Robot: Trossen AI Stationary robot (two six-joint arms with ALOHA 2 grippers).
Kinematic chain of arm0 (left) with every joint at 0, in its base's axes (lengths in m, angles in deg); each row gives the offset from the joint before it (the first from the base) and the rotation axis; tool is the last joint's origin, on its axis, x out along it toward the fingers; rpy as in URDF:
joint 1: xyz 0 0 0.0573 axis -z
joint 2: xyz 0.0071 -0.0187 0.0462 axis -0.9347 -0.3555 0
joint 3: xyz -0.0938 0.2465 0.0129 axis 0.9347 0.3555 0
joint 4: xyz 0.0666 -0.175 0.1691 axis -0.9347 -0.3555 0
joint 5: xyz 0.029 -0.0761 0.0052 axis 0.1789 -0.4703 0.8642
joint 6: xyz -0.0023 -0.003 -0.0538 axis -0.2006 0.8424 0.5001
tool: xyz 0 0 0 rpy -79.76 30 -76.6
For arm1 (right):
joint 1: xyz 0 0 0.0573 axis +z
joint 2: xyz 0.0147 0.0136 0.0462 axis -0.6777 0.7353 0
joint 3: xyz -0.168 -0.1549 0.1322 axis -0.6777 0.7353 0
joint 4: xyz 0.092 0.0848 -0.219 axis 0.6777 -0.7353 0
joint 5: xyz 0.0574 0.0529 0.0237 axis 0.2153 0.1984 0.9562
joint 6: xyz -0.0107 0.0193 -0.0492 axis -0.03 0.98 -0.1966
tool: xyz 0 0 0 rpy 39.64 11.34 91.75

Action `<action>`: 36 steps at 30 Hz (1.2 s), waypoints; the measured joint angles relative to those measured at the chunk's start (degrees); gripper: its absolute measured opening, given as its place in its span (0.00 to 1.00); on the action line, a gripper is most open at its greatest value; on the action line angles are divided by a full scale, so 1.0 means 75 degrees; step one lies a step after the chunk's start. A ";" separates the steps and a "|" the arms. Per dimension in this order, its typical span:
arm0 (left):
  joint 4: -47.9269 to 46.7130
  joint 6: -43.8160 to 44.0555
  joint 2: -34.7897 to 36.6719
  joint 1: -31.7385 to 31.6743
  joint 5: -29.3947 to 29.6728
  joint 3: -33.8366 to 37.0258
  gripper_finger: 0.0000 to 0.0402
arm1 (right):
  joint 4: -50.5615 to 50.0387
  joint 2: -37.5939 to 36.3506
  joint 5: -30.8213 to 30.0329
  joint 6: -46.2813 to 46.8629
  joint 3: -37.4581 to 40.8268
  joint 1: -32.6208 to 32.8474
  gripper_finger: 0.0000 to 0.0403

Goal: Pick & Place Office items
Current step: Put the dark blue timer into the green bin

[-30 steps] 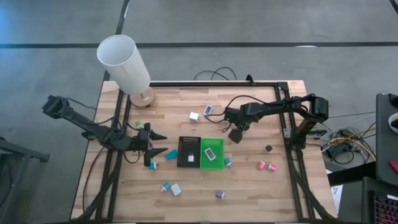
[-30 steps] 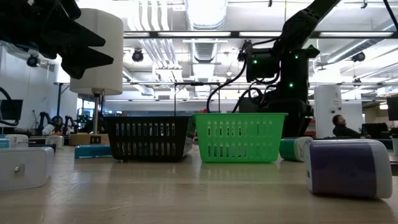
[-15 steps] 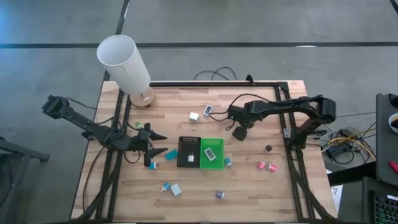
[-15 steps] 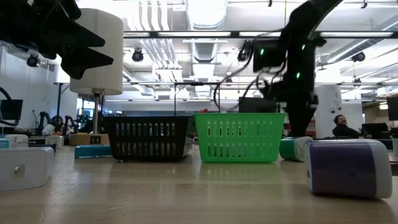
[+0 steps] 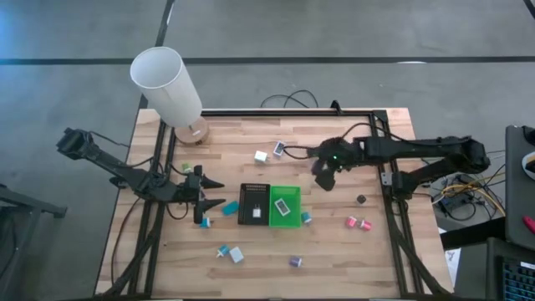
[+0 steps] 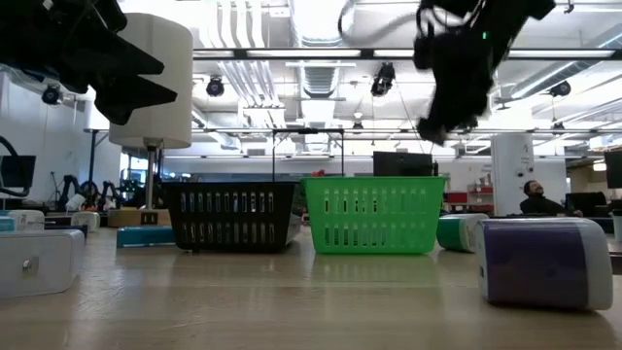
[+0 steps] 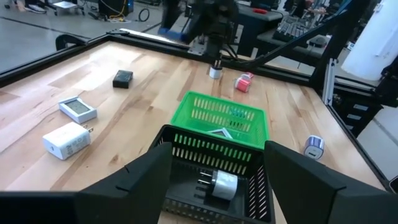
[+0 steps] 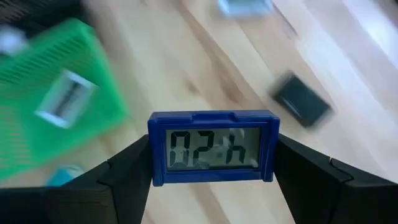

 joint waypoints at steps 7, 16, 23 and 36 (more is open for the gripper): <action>0.0000 0.0114 0.0000 0.0000 0.0000 0.0000 0.65 | 0.1848 -0.0126 0.0003 -0.0584 0.0012 0.1048 0.69; -0.0003 0.0251 0.0000 0.0000 -0.0058 0.0000 0.65 | 0.3143 0.0439 -0.0029 -0.0582 0.0038 0.1956 0.69; 0.0000 0.0251 0.0000 0.0000 -0.0058 0.0000 0.65 | 0.3571 0.1428 -0.0012 -0.0200 0.0030 0.2308 0.69; -0.0006 0.0251 0.0003 0.0000 -0.0058 0.0000 0.65 | 0.3792 0.3404 0.0799 0.0293 -0.0352 0.2252 0.69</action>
